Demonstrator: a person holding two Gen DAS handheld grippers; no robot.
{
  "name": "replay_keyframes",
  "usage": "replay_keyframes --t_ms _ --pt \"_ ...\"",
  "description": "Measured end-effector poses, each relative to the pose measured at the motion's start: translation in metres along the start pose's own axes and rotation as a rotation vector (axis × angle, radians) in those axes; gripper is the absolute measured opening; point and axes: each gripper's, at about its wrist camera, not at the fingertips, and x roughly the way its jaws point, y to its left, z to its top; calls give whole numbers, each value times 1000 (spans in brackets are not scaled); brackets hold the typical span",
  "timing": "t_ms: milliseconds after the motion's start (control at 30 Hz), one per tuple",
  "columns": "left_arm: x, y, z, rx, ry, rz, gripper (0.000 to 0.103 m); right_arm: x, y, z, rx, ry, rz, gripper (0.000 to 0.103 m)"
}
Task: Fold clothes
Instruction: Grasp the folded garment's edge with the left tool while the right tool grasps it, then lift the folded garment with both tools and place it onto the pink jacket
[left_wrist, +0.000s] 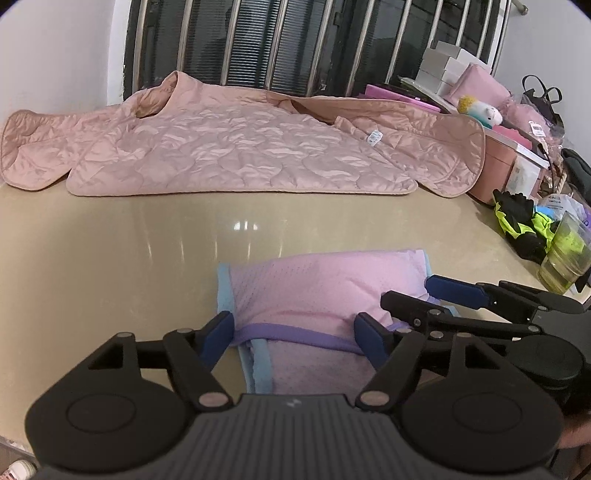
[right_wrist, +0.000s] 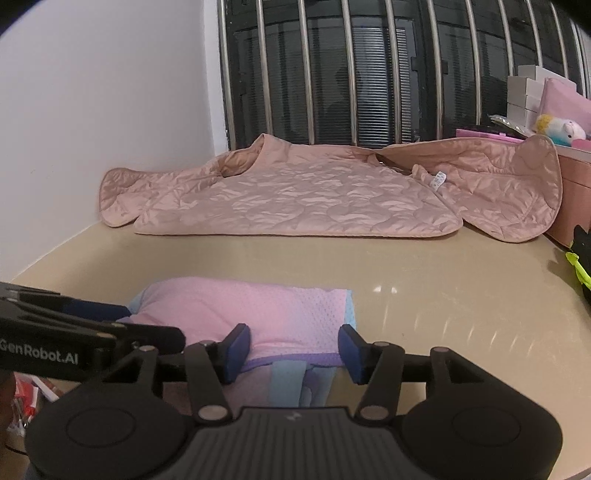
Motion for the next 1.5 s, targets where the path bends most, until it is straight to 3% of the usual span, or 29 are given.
replay_keyframes --t_ms 200,367,500,900,1000,1067,1133,1233,1333,1500 --pt "-3 -2 -6 24 -27 -2 70 -3 0 -3 6 -11 -6 52" --pt "-3 2 -7 -15 -28 44 84 -3 2 -3 14 -14 -25 54" --pt "-3 5 -7 -20 -32 45 84 -5 9 -4 -29 -23 -61 54" --pt "-3 4 -8 -9 -36 36 82 -4 8 -6 -24 -34 -64 56" --pt "-5 1 -9 -7 -37 20 70 -3 5 -5 -18 -21 -48 54" --pt "-5 -1 -9 -16 -32 -15 51 -3 2 -4 -8 -9 -28 54" --pt "-6 0 -9 -38 -27 -43 45 -3 0 -3 -5 -2 -13 54" --pt "-6 4 -10 -68 -27 -86 29 -3 1 -3 5 3 6 45" --pt "-6 4 -13 -70 -33 -113 26 -4 6 -4 15 6 36 25" --pt "-9 4 -11 -83 -48 -122 18 -6 9 -4 55 3 45 15"
